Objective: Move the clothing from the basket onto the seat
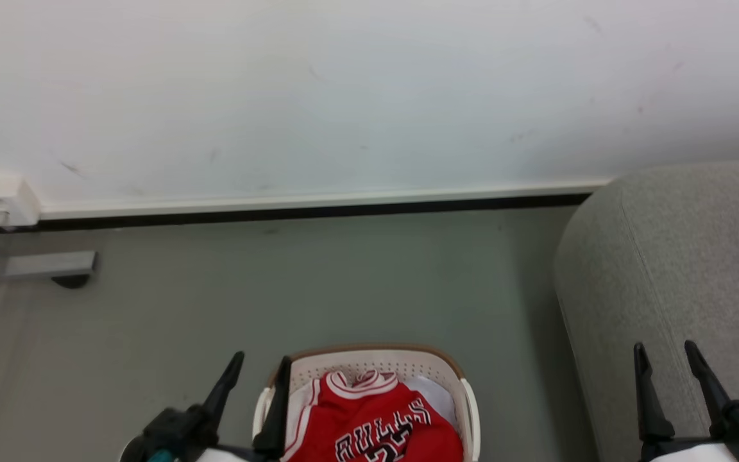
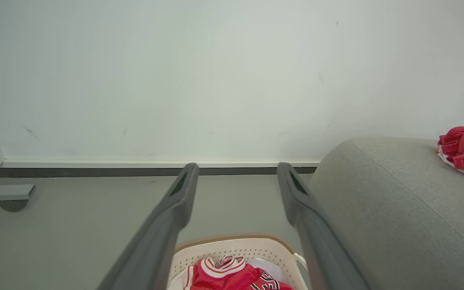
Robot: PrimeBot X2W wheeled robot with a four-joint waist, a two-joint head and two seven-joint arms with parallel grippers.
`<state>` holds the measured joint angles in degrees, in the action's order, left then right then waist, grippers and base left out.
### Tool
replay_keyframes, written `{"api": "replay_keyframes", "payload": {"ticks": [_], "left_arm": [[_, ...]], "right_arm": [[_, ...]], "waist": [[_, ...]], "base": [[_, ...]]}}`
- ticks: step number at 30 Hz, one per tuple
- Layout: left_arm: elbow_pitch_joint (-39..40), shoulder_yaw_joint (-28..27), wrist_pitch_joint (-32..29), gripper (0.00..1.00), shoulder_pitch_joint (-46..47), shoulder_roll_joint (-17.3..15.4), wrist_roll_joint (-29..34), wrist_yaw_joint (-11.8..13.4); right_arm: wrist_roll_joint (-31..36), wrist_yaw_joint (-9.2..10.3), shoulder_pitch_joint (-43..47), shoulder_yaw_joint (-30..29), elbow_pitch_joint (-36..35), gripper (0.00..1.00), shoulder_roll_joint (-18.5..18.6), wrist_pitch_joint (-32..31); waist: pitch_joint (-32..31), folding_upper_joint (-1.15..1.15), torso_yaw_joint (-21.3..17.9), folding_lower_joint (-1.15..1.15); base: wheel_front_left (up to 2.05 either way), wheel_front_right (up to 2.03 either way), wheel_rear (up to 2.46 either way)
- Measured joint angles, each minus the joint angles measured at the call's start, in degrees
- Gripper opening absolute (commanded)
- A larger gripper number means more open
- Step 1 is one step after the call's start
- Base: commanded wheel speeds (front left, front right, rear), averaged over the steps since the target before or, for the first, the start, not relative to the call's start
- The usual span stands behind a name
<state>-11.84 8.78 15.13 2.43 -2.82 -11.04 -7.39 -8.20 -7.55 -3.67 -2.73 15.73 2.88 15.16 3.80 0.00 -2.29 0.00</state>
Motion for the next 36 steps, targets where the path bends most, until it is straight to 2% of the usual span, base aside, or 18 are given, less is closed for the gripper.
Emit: {"api": "replay_keyframes", "payload": {"ticks": [6, 12, 25, 32, 36], "left_arm": [[-5.73, 4.99, 0.00, 1.00, 7.26, -0.76, 1.54, -0.12], [-19.54, 11.03, -0.31, 1.00, 16.59, -1.37, 3.16, -0.13], [-45.89, 17.80, -14.19, 1.00, 33.12, -1.00, 2.90, -0.12], [-54.31, 19.75, -17.77, 1.00, 39.75, -1.63, 4.87, 1.55], [-57.36, 20.39, -19.18, 1.00, 43.22, -2.49, 6.03, 3.82]], "right_arm": [[-0.54, 0.00, -3.21, -0.31, -1.40, 1.00, 0.03, 0.00], [-2.10, 0.00, -6.84, 0.44, -3.04, 1.00, 0.03, 0.00], [-5.61, 0.00, -13.80, 5.21, -7.70, 1.00, 0.04, 0.00], [-7.61, 0.00, -16.33, 6.22, -10.43, 1.00, 0.05, 0.00], [-8.40, 0.00, -17.61, 6.33, -11.90, 1.00, 0.04, 0.00]], "waist": [[4.97, 0.00, -2.23, 0.00], [10.88, 0.00, -4.95, 0.01], [23.73, 0.00, -12.88, 0.02], [31.06, 0.00, -16.34, 0.02], [35.23, 0.00, -17.62, 0.01]], "base": [[0.00, 0.00, 0.00], [0.00, 0.00, 0.00], [0.00, 0.00, 0.00], [0.00, 0.00, 0.00], [0.00, 0.00, 0.00]]}}
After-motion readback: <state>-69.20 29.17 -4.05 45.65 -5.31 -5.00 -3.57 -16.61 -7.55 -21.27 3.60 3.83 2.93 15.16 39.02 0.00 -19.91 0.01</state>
